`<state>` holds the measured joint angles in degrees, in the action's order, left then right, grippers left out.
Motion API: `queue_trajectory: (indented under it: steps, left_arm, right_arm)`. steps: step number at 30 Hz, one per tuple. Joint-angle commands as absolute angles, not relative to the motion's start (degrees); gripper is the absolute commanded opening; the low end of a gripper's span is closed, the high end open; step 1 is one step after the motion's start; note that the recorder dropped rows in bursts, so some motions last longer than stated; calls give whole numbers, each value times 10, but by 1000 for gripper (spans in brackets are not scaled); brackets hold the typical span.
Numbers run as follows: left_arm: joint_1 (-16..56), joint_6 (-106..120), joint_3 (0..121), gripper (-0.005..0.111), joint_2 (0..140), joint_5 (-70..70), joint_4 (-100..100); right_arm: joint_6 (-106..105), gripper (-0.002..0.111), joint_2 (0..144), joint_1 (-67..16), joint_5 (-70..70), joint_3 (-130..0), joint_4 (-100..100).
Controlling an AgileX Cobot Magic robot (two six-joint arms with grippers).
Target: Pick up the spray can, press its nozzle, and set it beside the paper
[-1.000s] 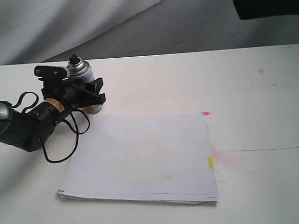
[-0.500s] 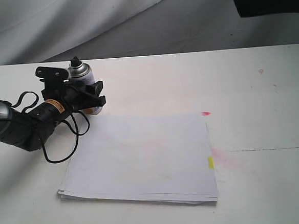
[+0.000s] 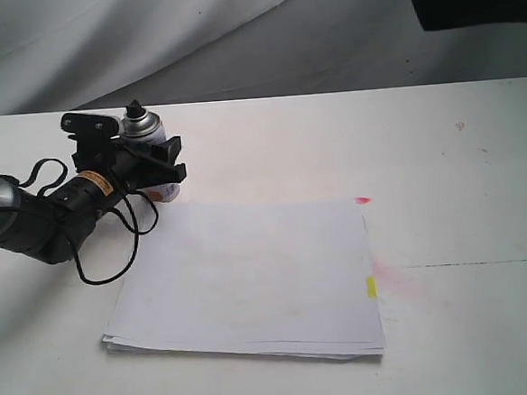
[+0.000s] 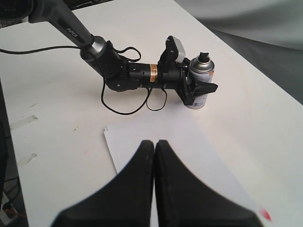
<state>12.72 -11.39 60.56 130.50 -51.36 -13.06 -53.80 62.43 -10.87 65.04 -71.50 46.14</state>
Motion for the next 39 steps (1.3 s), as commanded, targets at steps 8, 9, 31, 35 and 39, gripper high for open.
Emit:
queue_trajectory:
  steps: [8, 9, 31, 35, 39]
  left_arm:
    - [126, -107, 609, 63, 1239, -513, -122]
    - [126, -101, 608, 63, 1225, -508, -122]
    - [127, -69, 557, 37, 677, 128, -97]
    - [127, -67, 511, 15, 542, 164, -97]
    - [127, -68, 455, 0, 386, 170, -94]
  right_arm:
    - [-540, 0, 623, -107, 646, -712, 464]
    - [-540, 0, 623, -107, 646, -712, 464]
    - [-525, 0, 539, -108, 655, -745, 451]
    - [-474, 0, 488, -108, 680, -745, 433]
    - [-433, 0, 429, -108, 700, -745, 433]
